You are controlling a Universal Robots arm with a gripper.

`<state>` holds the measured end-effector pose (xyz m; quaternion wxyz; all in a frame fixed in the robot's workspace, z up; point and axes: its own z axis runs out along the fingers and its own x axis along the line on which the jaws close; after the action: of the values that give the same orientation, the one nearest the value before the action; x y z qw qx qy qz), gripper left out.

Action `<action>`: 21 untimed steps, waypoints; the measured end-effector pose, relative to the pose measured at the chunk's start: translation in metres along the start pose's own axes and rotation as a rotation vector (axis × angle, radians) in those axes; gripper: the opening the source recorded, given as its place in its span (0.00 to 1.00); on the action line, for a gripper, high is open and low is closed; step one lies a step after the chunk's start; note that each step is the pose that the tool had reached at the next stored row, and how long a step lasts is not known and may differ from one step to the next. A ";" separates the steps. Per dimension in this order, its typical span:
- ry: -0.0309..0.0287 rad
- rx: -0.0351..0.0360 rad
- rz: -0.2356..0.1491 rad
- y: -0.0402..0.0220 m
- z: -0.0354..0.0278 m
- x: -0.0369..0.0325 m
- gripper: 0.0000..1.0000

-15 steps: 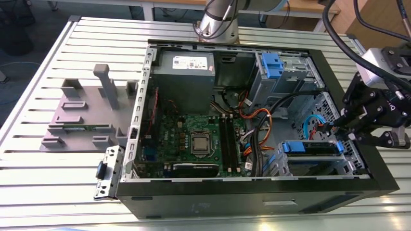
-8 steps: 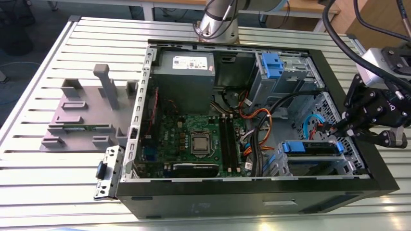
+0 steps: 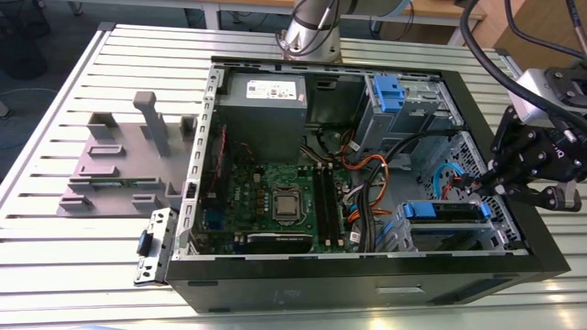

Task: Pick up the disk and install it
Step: 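Insert the first disk wire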

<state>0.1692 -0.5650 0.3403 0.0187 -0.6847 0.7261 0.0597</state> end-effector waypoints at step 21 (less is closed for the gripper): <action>-0.0007 0.0087 -0.001 0.0176 0.0024 0.0156 0.19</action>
<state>0.1506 -0.5792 0.3372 0.0220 -0.6850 0.7260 0.0568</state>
